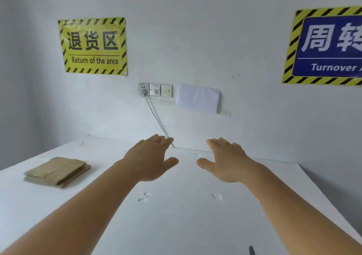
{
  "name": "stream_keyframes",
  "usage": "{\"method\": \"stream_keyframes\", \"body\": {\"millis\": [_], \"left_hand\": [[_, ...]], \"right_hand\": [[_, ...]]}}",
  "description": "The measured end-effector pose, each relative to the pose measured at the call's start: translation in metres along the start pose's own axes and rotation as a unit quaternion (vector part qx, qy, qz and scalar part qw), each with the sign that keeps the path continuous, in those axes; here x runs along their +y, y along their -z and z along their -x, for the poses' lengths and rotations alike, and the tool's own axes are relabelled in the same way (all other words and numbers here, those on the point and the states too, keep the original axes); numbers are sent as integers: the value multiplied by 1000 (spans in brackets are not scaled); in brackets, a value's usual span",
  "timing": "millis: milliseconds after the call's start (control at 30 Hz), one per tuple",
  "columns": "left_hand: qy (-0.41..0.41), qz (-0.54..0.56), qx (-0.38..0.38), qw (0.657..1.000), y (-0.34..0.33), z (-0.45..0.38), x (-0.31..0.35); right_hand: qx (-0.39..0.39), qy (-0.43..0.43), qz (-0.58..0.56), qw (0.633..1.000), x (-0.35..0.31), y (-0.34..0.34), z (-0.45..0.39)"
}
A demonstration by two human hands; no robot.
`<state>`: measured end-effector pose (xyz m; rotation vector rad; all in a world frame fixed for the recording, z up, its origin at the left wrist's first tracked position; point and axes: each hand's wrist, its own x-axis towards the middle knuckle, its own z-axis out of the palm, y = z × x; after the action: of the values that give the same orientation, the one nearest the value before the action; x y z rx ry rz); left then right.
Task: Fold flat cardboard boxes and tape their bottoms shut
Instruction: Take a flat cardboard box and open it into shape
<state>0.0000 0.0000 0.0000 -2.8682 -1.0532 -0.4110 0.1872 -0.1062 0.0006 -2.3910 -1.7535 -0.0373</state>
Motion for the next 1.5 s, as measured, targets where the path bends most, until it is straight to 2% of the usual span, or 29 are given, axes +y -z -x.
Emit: {"method": "stream_keyframes", "body": {"millis": [433,1033,1267,1500], "left_hand": [[98,1,-32,995,-35,80,-129],[140,25,-79,987,-65,179,-363],[169,40,-84,981,-95,174,-435],[182,53,-90,978,-130,127,-515]], "right_hand": [[-66,120,-14,990,-133,-80,-45],[-123,137,-48,982,-362,-191,-106],[-148,145,-42,977,-412,-232,-156],[-155,147,-46,976,-452,-277,-247]]}}
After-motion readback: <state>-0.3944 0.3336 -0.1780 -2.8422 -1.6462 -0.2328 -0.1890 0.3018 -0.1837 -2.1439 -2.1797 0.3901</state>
